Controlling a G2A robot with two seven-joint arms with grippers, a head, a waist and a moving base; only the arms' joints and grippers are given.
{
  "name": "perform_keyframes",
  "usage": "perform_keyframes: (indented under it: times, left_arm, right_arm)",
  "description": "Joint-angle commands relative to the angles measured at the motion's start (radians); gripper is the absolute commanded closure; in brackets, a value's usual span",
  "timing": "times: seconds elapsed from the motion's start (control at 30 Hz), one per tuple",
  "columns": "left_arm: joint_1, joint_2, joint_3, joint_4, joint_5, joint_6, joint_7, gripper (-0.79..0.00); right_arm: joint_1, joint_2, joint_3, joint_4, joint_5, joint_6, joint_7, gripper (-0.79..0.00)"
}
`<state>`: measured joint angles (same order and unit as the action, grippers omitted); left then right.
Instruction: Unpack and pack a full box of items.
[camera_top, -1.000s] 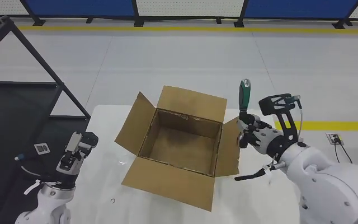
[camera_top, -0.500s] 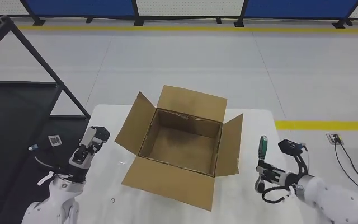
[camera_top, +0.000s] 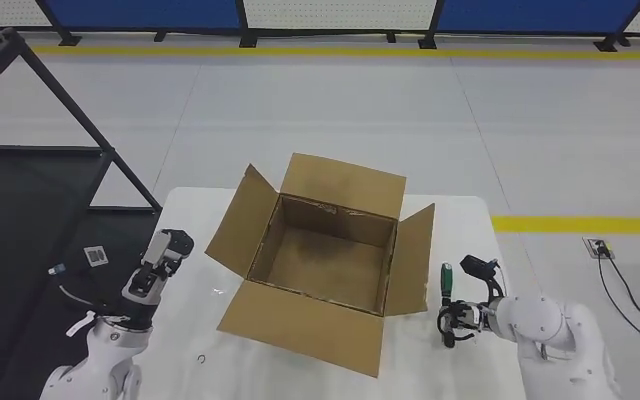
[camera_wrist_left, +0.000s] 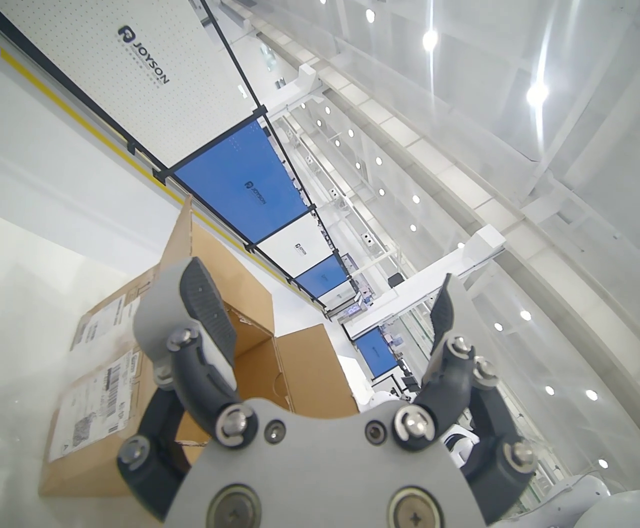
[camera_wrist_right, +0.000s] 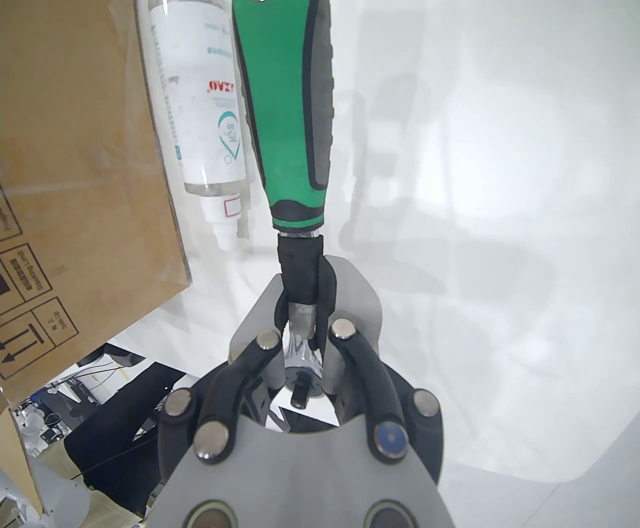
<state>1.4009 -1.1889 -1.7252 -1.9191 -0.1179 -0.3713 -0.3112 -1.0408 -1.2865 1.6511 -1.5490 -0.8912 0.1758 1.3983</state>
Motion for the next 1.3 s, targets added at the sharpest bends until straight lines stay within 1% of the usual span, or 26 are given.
perform_keyframes:
  times: [0.0, 0.27, 0.3, 0.37, 0.47, 0.5, 0.57, 0.67, 0.73, 0.87, 0.97, 1.03, 1.07, 1.13, 1.2, 1.27]
  left_arm:
    - [0.006, 0.000, -0.004, -0.001, 0.000, -0.002, 0.004, -0.785]
    - [0.019, 0.000, -0.014, -0.008, -0.007, -0.004, 0.013, -0.785]
    - [0.020, 0.000, -0.014, -0.008, -0.006, -0.004, 0.014, -0.785]
    - [0.021, 0.000, -0.013, -0.010, -0.004, -0.003, 0.013, -0.785]
    - [0.021, 0.001, -0.014, -0.011, -0.005, -0.003, 0.013, -0.785]
    - [0.021, 0.001, -0.014, -0.012, -0.005, -0.002, 0.013, -0.785]
    - [0.020, 0.001, -0.015, -0.012, -0.004, -0.002, 0.013, -0.785]
    - [0.019, 0.001, -0.014, -0.013, -0.002, 0.000, 0.012, -0.785]
    - [0.018, 0.001, -0.014, -0.014, -0.002, 0.001, 0.012, -0.785]
    - [0.018, 0.002, -0.020, -0.017, -0.004, 0.000, 0.012, -0.785]
    - [0.020, 0.002, -0.032, -0.019, -0.011, -0.007, 0.023, -0.785]
    - [0.024, 0.001, -0.038, -0.019, -0.023, -0.027, 0.042, -0.785]
    - [0.027, 0.000, -0.042, -0.019, -0.025, -0.033, 0.049, -0.785]
    - [0.033, 0.000, -0.056, -0.020, -0.035, -0.050, 0.066, -0.785]
    - [0.043, -0.001, -0.073, -0.019, -0.048, -0.071, 0.080, -0.785]
    - [0.054, -0.001, -0.094, -0.016, -0.055, -0.079, 0.099, -0.785]
  right_arm:
    - [0.021, 0.003, 0.007, 0.048, 0.018, -0.012, -0.005, 0.000]
    - [0.072, 0.017, 0.008, 0.195, 0.051, -0.048, -0.029, 0.000]
    - [0.077, 0.019, 0.006, 0.209, 0.050, -0.049, -0.032, -0.028]
    - [0.086, 0.022, 0.002, 0.228, 0.056, -0.054, -0.036, -0.126]
    - [0.091, 0.026, -0.002, 0.242, 0.068, -0.056, -0.044, -0.237]
    - [0.090, 0.027, -0.003, 0.242, 0.071, -0.056, -0.047, -0.259]
    - [0.086, 0.030, -0.004, 0.233, 0.076, -0.053, -0.055, -0.271]
    - [0.075, 0.035, -0.002, 0.205, 0.082, -0.045, -0.062, -0.296]
    - [0.065, 0.039, 0.005, 0.172, 0.082, -0.036, -0.071, -0.296]
    - [0.023, 0.044, 0.045, 0.044, 0.141, -0.040, -0.136, -0.299]
    - [-0.030, 0.045, 0.077, -0.081, 0.234, -0.078, -0.203, -0.289]
    - [-0.056, 0.044, 0.092, -0.146, 0.315, -0.130, -0.242, -0.289]
    - [-0.067, 0.045, 0.093, -0.170, 0.338, -0.148, -0.255, -0.280]
    - [-0.076, 0.045, 0.084, -0.220, 0.383, -0.183, -0.283, -0.237]
    - [-0.076, 0.045, 0.072, -0.256, 0.420, -0.210, -0.308, -0.286]
    - [-0.070, 0.047, 0.059, -0.279, 0.437, -0.231, -0.323, -0.314]
